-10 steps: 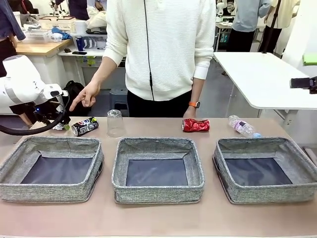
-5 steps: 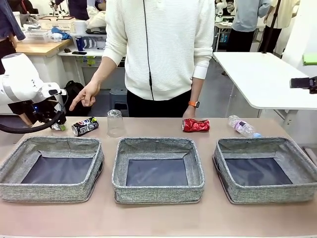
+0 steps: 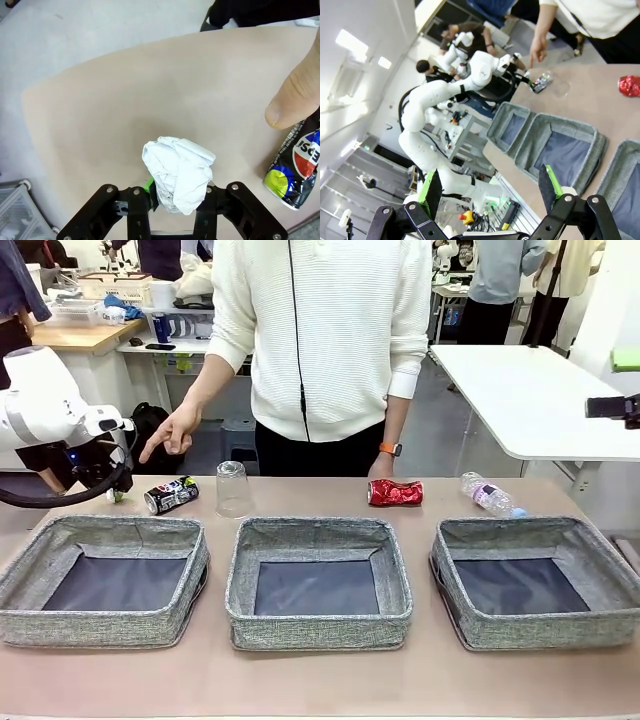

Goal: Sort the waste into the appropriate baskets.
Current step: Pick up the waste item pointed out by the person.

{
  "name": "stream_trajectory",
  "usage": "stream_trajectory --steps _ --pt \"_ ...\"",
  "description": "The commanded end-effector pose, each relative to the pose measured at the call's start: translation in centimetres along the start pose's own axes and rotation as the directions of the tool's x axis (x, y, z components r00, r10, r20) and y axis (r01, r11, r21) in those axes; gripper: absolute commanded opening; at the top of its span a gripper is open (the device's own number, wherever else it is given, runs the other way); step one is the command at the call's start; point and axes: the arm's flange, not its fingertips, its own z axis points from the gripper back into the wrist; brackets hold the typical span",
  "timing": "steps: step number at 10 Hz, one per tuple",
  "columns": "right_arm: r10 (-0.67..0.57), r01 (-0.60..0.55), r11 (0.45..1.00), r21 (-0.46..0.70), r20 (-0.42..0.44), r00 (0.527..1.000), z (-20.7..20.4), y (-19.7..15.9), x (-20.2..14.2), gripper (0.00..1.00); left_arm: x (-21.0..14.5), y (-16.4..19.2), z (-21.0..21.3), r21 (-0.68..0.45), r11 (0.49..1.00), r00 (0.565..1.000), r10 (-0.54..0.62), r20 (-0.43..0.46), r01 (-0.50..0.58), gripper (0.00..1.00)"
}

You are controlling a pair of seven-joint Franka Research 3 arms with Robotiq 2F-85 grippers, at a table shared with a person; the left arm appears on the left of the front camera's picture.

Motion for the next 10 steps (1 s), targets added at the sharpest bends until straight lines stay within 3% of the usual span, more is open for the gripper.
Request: stream_trajectory --steps 1,4,5,8,10 --pt "0.028 -0.029 0.999 0.018 0.014 1.000 -0.2 0.0 0.4 1.00 0.0 -0.1 -0.2 0.047 0.999 1.000 0.018 -0.012 -0.017 0.00" --pt "0.028 -0.029 0.999 0.018 0.014 1.000 -0.2 0.0 0.4 1.00 -1.5 -0.7 2.3 0.117 0.992 0.999 0.041 -0.014 -0.039 0.00" --pt "0.028 -0.029 0.999 0.018 0.014 1.000 -0.2 0.0 0.4 1.00 -2.7 -0.8 4.0 0.136 0.989 0.996 0.070 -0.057 -0.062 0.00" --pt "0.028 -0.029 0.999 0.018 0.014 1.000 -0.2 0.0 0.4 1.00 -9.6 -0.5 14.7 0.115 0.987 0.990 0.121 -0.070 -0.113 0.00" --pt "0.028 -0.029 0.999 0.018 0.014 1.000 -0.2 0.0 0.4 1.00 -14.8 -3.4 22.4 0.018 0.999 0.999 0.049 0.021 -0.049 0.00"
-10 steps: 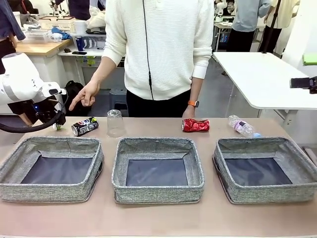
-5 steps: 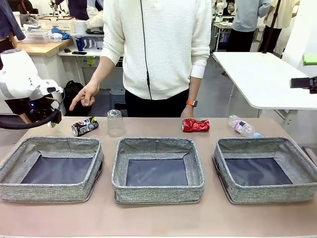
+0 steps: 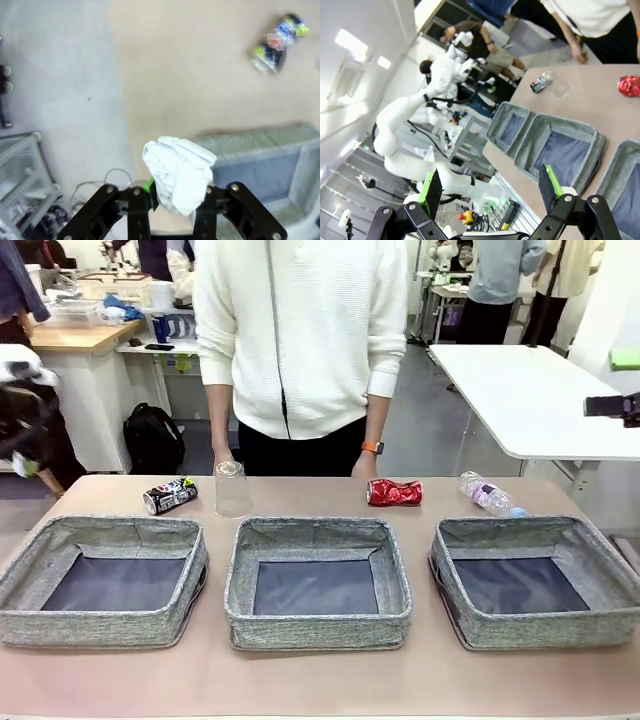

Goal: Sort the waste into the appropriate baskets.
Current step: Pick up the waste item pointed out by the person.

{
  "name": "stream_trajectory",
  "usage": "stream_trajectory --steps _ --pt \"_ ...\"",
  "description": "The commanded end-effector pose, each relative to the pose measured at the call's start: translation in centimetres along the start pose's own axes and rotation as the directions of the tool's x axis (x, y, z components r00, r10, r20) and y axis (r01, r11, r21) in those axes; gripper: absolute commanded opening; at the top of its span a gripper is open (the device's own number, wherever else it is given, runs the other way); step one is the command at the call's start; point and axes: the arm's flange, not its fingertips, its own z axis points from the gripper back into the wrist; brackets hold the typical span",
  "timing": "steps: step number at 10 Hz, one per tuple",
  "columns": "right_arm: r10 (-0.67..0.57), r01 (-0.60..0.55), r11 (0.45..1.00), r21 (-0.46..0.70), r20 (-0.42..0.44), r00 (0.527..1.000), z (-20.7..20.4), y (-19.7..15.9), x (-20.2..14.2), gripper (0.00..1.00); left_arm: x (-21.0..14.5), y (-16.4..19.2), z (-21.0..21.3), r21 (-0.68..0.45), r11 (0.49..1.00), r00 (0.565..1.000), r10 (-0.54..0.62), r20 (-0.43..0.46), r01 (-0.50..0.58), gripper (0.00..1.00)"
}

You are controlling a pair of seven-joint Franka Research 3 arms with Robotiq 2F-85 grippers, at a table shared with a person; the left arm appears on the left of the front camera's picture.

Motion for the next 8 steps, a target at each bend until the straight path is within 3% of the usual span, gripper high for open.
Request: stream_trajectory --steps 1,3,4,5,7,8 --pt "0.027 -0.027 0.999 0.021 0.015 1.000 -0.2 -0.1 0.3 1.00 -5.9 -3.1 5.6 -0.088 0.988 0.983 -0.115 0.144 0.129 0.00" --pt "0.027 -0.027 0.999 0.021 0.015 1.000 -0.2 -0.1 0.3 1.00 -10.3 -6.3 8.7 -0.133 0.937 0.921 -0.278 0.275 0.322 0.00" --pt "0.027 -0.027 0.999 0.021 0.015 1.000 -0.2 -0.1 0.3 1.00 -11.4 -7.0 9.2 -0.166 0.921 0.904 -0.289 0.316 0.353 0.00" --pt "0.027 -0.027 0.999 0.021 0.015 1.000 -0.2 -0.1 0.3 1.00 -8.1 -5.8 9.4 -0.084 0.972 0.958 -0.199 0.208 0.220 0.00" --pt "0.027 -0.027 0.999 0.021 0.015 1.000 -0.2 -0.1 0.3 1.00 -8.1 -5.8 9.4 -0.084 0.972 0.958 -0.199 0.208 0.220 0.00" --pt "0.027 -0.027 0.999 0.021 0.015 1.000 -0.2 -0.1 0.3 1.00 -10.2 -7.1 10.2 -0.105 0.955 0.935 -0.243 0.260 0.277 0.09"
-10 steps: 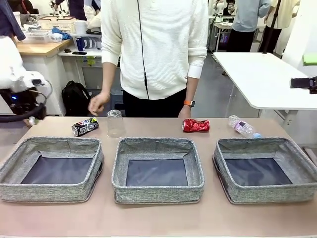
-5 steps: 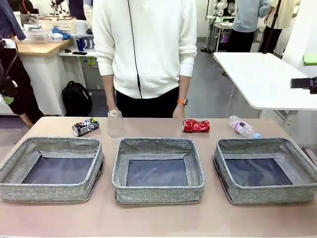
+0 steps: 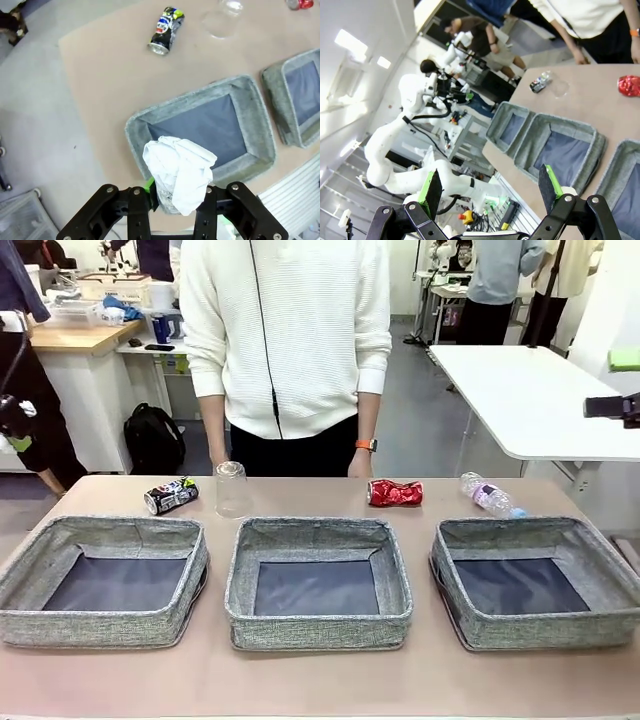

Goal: Sort the waste into the appropriate baskets.
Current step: Pick up the waste item pointed out by the person.

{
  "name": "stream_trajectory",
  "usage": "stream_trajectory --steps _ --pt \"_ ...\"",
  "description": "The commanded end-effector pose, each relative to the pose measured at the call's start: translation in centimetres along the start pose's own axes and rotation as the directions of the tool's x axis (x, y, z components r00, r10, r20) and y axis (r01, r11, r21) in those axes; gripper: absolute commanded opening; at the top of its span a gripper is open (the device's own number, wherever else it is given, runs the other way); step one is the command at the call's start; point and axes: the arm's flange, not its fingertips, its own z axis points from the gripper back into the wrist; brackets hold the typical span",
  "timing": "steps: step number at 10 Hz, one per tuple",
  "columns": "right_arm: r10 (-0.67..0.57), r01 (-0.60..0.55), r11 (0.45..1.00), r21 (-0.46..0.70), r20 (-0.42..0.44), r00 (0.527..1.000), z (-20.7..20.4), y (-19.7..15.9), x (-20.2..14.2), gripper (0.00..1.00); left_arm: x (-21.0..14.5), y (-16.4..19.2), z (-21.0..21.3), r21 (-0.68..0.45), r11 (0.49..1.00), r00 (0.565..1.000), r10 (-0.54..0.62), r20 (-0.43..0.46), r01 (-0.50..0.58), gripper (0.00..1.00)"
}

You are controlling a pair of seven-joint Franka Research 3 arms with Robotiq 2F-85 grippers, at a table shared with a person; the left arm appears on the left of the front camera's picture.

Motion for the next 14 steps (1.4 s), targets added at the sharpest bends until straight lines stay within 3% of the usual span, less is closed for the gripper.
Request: stream_trajectory --steps 1,2,3,4,5,6,8,10,12,14 --pt "0.029 -0.029 0.999 0.022 0.017 0.999 -0.2 0.0 0.3 1.00 0.4 -4.0 0.6 -0.124 0.984 0.991 0.134 0.019 -0.131 0.09" --pt "0.029 -0.029 0.999 0.022 0.017 0.999 -0.2 0.0 0.3 1.00 3.3 -9.2 3.0 -0.077 0.913 0.915 0.395 -0.086 -0.401 0.09" --pt "0.029 -0.029 0.999 0.022 0.017 0.999 -0.2 0.0 0.3 1.00 5.0 -14.6 5.7 -0.054 0.921 0.916 0.375 -0.145 -0.386 0.09" --pt "0.029 -0.029 0.999 0.022 0.017 0.999 -0.2 0.0 0.3 1.00 6.0 -21.3 9.0 -0.006 0.955 0.949 0.294 -0.113 -0.297 0.09" --pt "0.029 -0.029 0.999 0.022 0.017 0.999 -0.2 0.0 0.3 1.00 6.3 -26.9 11.5 0.024 0.988 0.976 0.154 -0.151 -0.152 0.09" --pt "0.029 -0.029 0.999 0.022 0.017 0.999 -0.2 0.0 0.3 1.00 7.1 -31.9 13.3 0.078 0.992 0.968 0.115 -0.222 -0.100 0.09" --pt "0.029 -0.029 0.999 0.022 0.017 0.999 -0.2 0.0 0.3 1.00 6.9 -39.0 14.7 0.158 0.972 0.961 0.205 -0.185 -0.176 0.09" --pt "0.029 -0.029 0.999 0.022 0.017 0.999 -0.2 0.0 0.3 1.00 6.4 -43.8 15.6 0.121 0.973 0.968 0.211 -0.135 -0.195 0.09" --pt "0.029 -0.029 0.999 0.022 0.017 0.999 -0.2 0.0 0.3 1.00 8.0 -44.5 16.6 0.101 0.968 0.964 0.240 -0.119 -0.228 0.09" --pt "0.029 -0.029 0.999 0.022 0.017 0.999 -0.2 0.0 0.3 1.00 9.2 -44.0 16.9 0.054 0.965 0.950 0.264 -0.168 -0.258 0.09"
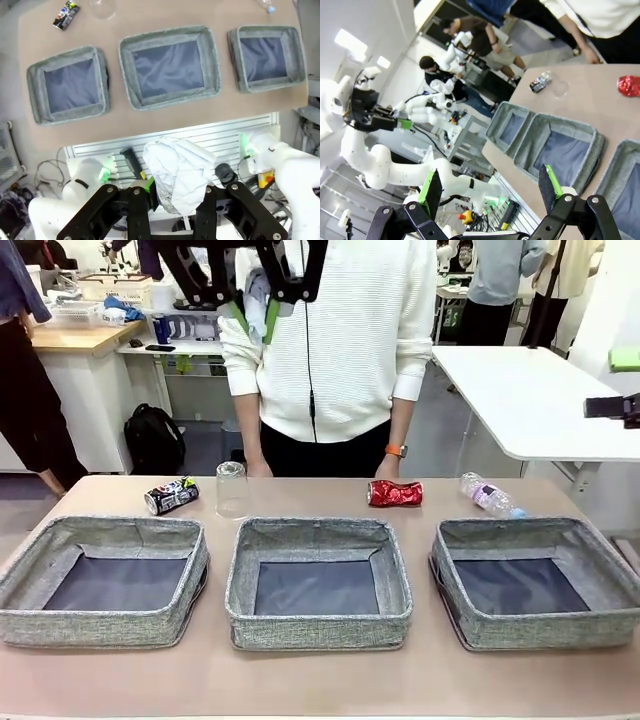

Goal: Sort the waste into the appropriate baskets.
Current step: Pick up the waste item pointed out by the person.

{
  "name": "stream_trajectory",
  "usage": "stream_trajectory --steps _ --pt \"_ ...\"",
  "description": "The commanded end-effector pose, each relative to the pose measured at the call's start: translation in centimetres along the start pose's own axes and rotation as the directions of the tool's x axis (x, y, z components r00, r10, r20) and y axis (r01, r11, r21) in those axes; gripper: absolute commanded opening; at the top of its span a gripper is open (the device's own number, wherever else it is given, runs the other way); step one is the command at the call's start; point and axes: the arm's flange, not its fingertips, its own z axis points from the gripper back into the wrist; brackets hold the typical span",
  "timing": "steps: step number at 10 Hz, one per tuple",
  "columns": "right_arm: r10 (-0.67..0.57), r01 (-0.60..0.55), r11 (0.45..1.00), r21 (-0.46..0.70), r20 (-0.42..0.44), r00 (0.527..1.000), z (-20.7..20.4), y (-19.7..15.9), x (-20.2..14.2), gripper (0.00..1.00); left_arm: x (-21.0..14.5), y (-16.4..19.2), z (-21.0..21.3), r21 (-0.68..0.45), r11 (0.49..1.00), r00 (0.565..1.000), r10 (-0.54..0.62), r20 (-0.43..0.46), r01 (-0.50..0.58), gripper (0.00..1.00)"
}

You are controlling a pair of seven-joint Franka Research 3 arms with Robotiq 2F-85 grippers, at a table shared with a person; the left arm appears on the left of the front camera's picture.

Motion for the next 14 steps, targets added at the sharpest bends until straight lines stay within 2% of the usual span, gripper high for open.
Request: stream_trajectory --steps 1,3,5,7,14 --pt "0.026 -0.027 0.999 0.024 0.018 0.999 -0.2 -0.1 0.3 1.00 1.2 -0.1 0.5 -0.048 0.998 0.998 0.035 -0.047 -0.038 0.09" --pt "0.026 -0.027 0.999 0.024 0.018 0.999 -0.2 -0.1 0.3 1.00 2.1 -0.9 0.2 -0.070 0.997 0.993 0.031 -0.111 -0.039 0.09" --pt "0.026 -0.027 0.999 0.024 0.018 0.999 -0.2 -0.1 0.3 1.00 2.4 -1.6 0.9 -0.115 0.993 0.992 0.003 -0.126 -0.017 0.09" --pt "0.026 -0.027 0.999 0.024 0.018 0.999 -0.2 -0.1 0.3 1.00 1.9 -2.3 0.2 -0.141 0.988 0.981 -0.085 -0.175 0.060 0.09" --pt "0.026 -0.027 0.999 0.024 0.018 0.999 -0.2 -0.1 0.3 1.00 1.9 -2.9 -0.3 -0.123 0.991 0.987 -0.068 -0.146 0.050 0.09"
